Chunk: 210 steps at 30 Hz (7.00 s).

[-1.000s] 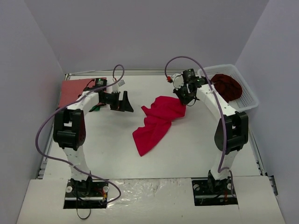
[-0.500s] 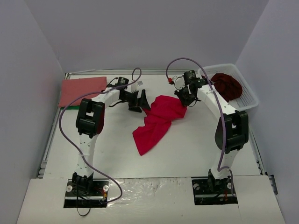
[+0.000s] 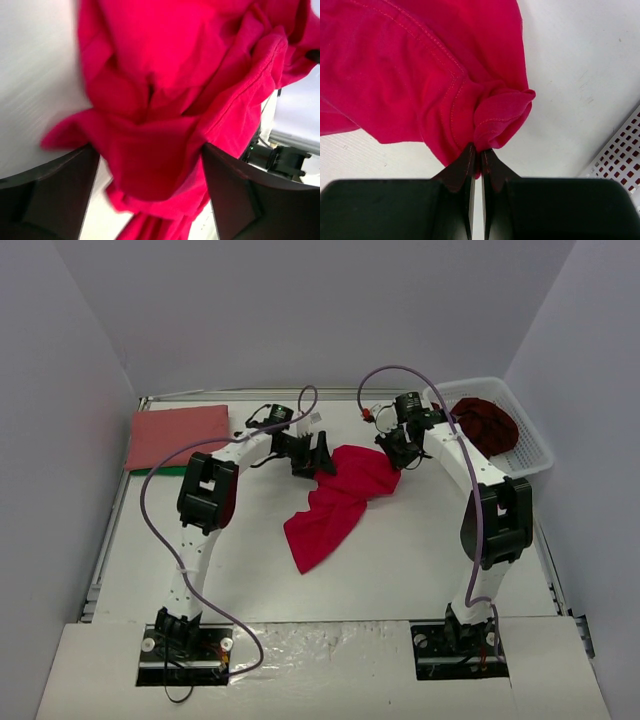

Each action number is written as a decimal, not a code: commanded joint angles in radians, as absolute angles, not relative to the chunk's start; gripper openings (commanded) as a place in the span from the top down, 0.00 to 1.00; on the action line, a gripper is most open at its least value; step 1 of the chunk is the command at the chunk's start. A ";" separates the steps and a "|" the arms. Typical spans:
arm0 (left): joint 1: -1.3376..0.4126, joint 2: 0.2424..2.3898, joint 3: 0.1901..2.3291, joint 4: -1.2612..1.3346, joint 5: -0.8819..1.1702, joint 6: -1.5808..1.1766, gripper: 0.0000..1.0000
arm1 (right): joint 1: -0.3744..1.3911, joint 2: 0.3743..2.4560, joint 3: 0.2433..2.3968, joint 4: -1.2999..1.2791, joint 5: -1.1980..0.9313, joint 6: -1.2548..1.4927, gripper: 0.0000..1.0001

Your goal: Fold and stack the t-shirts

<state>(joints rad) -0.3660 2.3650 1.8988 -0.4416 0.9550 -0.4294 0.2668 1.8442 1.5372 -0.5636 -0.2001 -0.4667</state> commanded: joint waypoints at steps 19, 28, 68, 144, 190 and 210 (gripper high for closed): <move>-0.376 1.924 2.155 -0.840 0.761 -0.118 0.98 | 0.253 1.862 1.716 -0.591 -0.196 -0.431 1.00; -0.611 1.691 1.992 -0.795 0.770 -0.097 0.98 | 0.218 1.861 1.678 -0.587 -0.235 -0.436 1.00; -0.508 1.575 1.359 -0.622 0.697 0.132 0.06 | 0.146 1.674 1.476 -0.681 -0.304 -0.506 0.91; -0.422 1.652 1.327 -0.712 0.701 0.245 0.06 | 0.201 1.621 1.390 -0.762 -0.232 -0.486 1.00; -0.544 1.850 1.223 -0.548 0.631 0.269 0.97 | 0.029 1.626 1.321 -0.706 -0.310 -0.480 1.00; -0.232 1.556 1.407 -0.870 0.328 0.491 0.98 | -0.043 1.542 1.302 -0.710 -0.290 -0.511 1.00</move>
